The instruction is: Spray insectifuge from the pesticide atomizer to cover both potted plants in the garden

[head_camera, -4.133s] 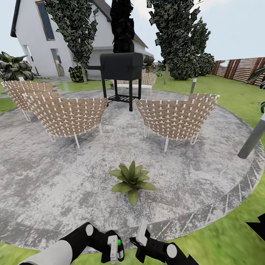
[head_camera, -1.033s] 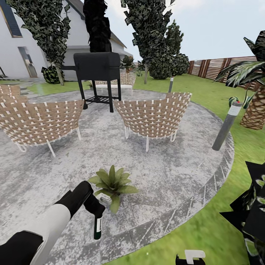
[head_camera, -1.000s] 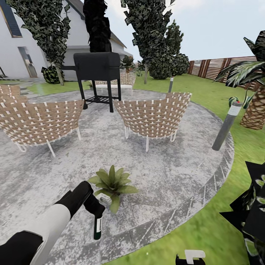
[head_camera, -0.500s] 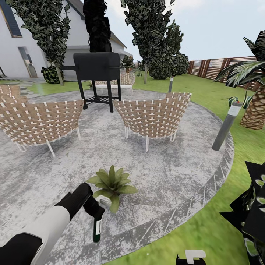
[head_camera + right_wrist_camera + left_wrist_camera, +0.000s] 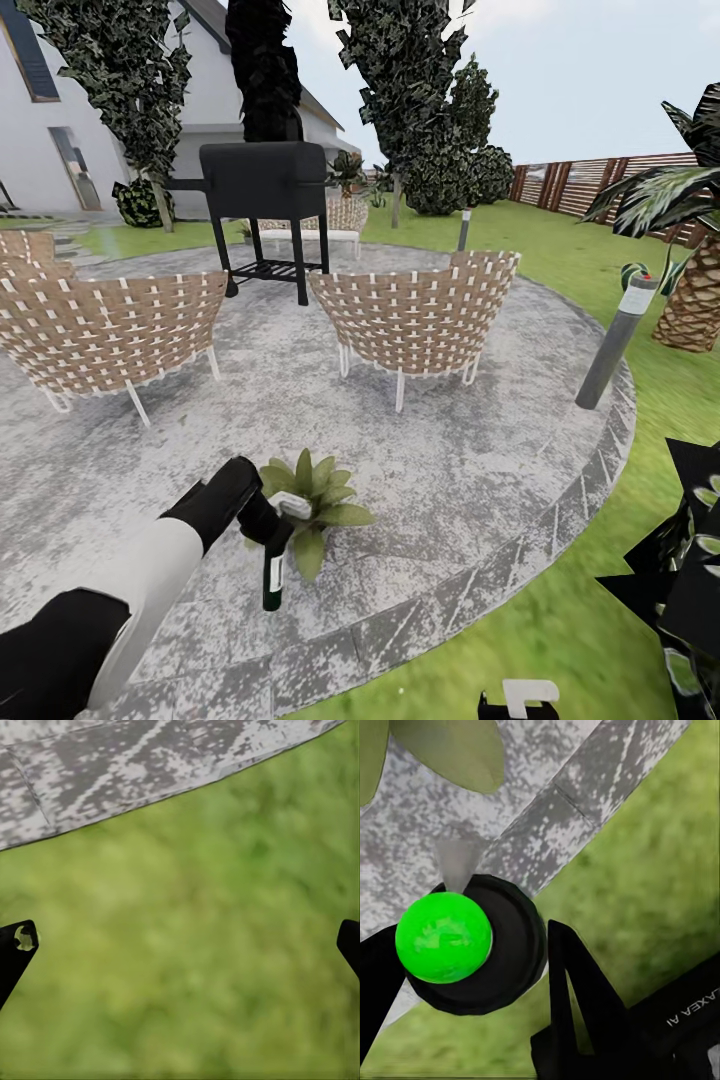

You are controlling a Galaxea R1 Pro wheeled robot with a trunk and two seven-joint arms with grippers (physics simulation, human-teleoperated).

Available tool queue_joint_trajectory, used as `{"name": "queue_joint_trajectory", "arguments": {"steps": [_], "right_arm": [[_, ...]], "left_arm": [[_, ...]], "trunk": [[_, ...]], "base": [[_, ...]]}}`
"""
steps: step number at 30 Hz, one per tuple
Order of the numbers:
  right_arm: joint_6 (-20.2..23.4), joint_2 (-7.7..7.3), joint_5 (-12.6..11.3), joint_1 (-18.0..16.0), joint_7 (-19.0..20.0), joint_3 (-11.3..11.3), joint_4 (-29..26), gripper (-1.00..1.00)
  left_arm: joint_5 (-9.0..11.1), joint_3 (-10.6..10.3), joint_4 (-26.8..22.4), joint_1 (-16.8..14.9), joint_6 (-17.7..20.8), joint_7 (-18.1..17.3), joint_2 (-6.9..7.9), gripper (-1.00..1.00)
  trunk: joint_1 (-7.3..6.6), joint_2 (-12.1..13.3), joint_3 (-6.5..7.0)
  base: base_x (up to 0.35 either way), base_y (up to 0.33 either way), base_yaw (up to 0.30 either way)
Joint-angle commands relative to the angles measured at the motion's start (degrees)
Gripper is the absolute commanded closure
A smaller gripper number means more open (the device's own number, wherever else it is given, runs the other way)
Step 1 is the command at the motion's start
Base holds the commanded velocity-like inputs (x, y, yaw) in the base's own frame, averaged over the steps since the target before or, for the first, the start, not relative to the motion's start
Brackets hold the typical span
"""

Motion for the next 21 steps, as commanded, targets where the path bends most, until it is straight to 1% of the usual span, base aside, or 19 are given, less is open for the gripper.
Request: {"name": "queue_joint_trajectory", "arguments": {"steps": [1, 4, 9, 14, 17, 19, 21], "right_arm": [[0.09, 0.01, 0.32, -0.03, -0.57, 0.42, 0.07, -1.00], [0.07, 0.00, 0.32, -0.02, -0.57, 0.42, 0.07, -1.00], [0.01, 0.00, 0.32, -0.02, -0.57, 0.42, 0.06, -1.00], [0.07, -0.07, 0.32, -0.02, -0.60, 0.42, 0.07, -1.00], [0.08, -0.03, 0.32, -0.02, -0.65, 0.42, 0.04, -1.00], [0.06, 0.00, 0.32, -0.02, -0.65, 0.42, -0.02, -1.00], [0.07, -0.06, 0.39, -0.02, -0.59, 0.42, 0.04, -1.00]], "left_arm": [[-0.43, -0.21, -0.08, 0.18, 0.04, -0.57, 0.13, 1.00], [-0.47, -0.28, -0.17, 0.35, 0.00, -0.58, 0.18, 1.00], [-0.48, -0.27, -0.27, 0.33, 0.03, -0.54, -0.11, 1.00], [-0.48, -0.26, -0.31, 0.33, 0.14, -0.56, 0.16, 1.00], [-0.54, -0.13, -0.42, 0.33, 0.23, -0.55, 0.25, 1.00], [-0.56, -0.14, -0.02, 0.39, 0.19, -0.51, 0.48, 1.00], [-0.49, -0.25, 0.42, 1.37, -0.08, -0.42, 0.87, 1.00]], "trunk": [[-0.01, -0.02, -0.05], [-0.01, -0.02, -0.05], [-0.01, -0.02, -0.05], [-0.01, -0.02, -0.05], [-0.01, -0.02, -0.05], [-0.01, -0.02, -0.05], [-0.01, -0.02, -0.05]], "base": [[0.000, 0.000, 0.000], [0.023, -0.037, 0.077], [0.118, -0.206, 0.209], [0.100, -0.249, 0.034], [-0.057, -0.238, 0.002], [-0.021, -0.049, 0.000], [0.000, -0.001, 0.000]]}}
